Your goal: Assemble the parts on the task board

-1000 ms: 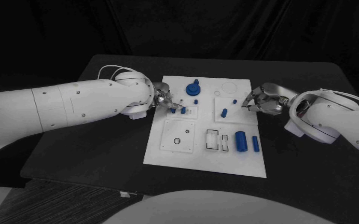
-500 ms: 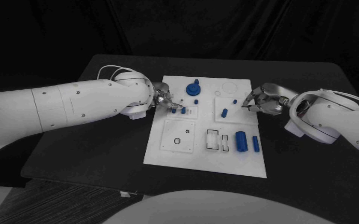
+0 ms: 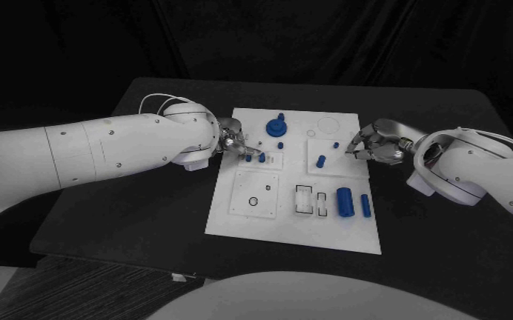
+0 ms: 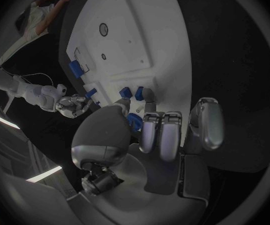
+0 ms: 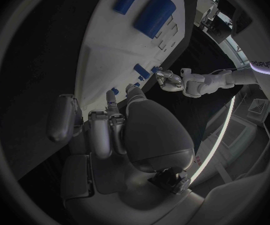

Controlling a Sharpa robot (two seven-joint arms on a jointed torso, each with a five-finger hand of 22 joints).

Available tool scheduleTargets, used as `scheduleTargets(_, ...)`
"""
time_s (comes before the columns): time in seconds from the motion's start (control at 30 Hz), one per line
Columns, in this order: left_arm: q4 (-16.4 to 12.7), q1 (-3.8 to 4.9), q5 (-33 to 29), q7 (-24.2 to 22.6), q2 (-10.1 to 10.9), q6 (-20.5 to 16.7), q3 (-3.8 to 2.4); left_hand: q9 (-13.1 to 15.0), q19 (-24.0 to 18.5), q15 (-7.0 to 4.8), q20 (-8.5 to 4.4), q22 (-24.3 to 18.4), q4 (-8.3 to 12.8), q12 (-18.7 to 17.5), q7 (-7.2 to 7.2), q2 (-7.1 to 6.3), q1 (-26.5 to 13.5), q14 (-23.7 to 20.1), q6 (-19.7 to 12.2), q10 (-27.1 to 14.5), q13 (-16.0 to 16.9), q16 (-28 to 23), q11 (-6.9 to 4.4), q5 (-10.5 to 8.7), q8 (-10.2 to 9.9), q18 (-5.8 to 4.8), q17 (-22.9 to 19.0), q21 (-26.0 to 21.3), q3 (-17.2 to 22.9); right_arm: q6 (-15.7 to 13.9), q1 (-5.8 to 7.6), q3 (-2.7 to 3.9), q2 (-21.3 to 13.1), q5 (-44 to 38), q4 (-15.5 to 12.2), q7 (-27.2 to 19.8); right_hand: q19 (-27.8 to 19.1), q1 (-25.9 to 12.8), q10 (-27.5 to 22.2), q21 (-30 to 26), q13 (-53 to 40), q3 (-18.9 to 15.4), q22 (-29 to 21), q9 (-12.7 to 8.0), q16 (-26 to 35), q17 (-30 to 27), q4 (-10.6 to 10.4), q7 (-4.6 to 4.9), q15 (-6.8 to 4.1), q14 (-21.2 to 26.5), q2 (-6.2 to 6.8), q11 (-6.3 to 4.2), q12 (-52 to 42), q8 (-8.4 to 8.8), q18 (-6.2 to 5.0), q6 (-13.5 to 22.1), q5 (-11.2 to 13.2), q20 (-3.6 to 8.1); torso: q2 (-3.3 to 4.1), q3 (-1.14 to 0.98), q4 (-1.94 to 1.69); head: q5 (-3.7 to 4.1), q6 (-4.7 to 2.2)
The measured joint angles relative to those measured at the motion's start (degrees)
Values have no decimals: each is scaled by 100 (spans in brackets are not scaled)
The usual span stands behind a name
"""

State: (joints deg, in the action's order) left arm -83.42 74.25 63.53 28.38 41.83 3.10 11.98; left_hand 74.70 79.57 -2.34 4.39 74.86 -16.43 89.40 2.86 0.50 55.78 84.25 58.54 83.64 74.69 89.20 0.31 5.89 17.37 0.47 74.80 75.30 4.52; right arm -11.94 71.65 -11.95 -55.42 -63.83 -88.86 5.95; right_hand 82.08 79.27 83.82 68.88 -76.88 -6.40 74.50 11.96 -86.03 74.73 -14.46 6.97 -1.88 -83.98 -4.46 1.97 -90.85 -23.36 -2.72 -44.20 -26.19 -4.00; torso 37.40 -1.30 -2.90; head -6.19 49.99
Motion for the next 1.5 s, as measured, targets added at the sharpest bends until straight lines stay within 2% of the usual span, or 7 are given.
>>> scheduleTargets(0.43,-319,-10,58,-158,431,-514,25,-1,35,-1,-32,0,-1,1,41,140,-88,-1,-285,38,0,0,-41,265,205,-1,0,16,-380,-4,-2,0,-41,0,-7,0,0,0,0,0,0,0,0,0,0,0,0,-23,0,0,0,0,0,0,0,24,0,0,-1,2,1,28,0)
scheduleTargets(0.63,-495,307,136,-679,742,-1328,20,-3,-26,3,24,0,8,-7,138,123,526,0,-766,83,0,0,7,900,141,0,0,-66,-390,-64,-2,0,-140,0,-89,-15,1,1,0,2,0,0,0,0,-2,0,0,-23,0,0,0,0,0,0,1,23,0,0,-2,1,1,51,0)
scheduleTargets(0.7,-498,384,177,-1036,792,-1694,10,-250,-230,135,84,0,35,-350,273,48,1280,-114,-1154,2,0,0,115,1043,-212,134,0,-242,-616,-121,-2,0,-181,0,-142,-29,26,0,0,116,0,0,0,0,-17,0,0,-20,0,0,0,0,0,0,1,18,-52,-19,-2,1,1,52,0)
scheduleTargets(0.73,-486,400,204,-1208,801,-1838,11,-259,-311,158,85,0,33,-434,298,17,1530,-86,-1219,-8,0,0,125,1043,-253,483,0,-244,-617,-151,-2,0,-202,0,-175,-40,52,0,0,172,0,0,0,0,-17,0,-1,-20,0,0,0,0,0,0,0,18,-81,6,-3,1,1,52,0)
scheduleTargets(0.97,-62,449,788,-2952,638,-2652,22,-672,-991,352,253,0,236,-2680,337,-128,2669,-1153,-1711,-2473,-84,-1193,318,207,-672,480,0,-821,-425,-563,-2,0,-416,0,-508,-219,165,0,0,483,0,79,0,1,-100,0,-80,-59,0,0,0,0,0,-1,3,-24,-87,2,-8,1,1,67,0)
scheduleTargets(1.17,365,296,1905,-3879,242,-2918,20,-1917,-827,269,250,0,111,-4695,33,-491,3033,-1271,-1880,-4212,-1887,-1516,240,162,-1037,480,-74,-694,-298,-870,-2,0,-535,1,-696,-385,166,0,0,484,0,79,0,1,-98,0,-80,-59,0,0,0,0,0,-1,3,-25,-87,2,-8,-1,2,96,0)
scheduleTargets(1.5,1091,75,4029,-4476,-412,-3121,24,-3758,-123,71,162,0,185,-6057,-501,-743,3409,-907,-1339,-4592,-3897,-1565,61,265,-1251,479,-467,-165,412,-1072,-2,1,-531,1,-765,-520,165,0,0,484,0,79,0,1,-94,0,-80,-58,0,0,0,0,0,-1,3,-25,-88,2,-7,-4,6,137,0)
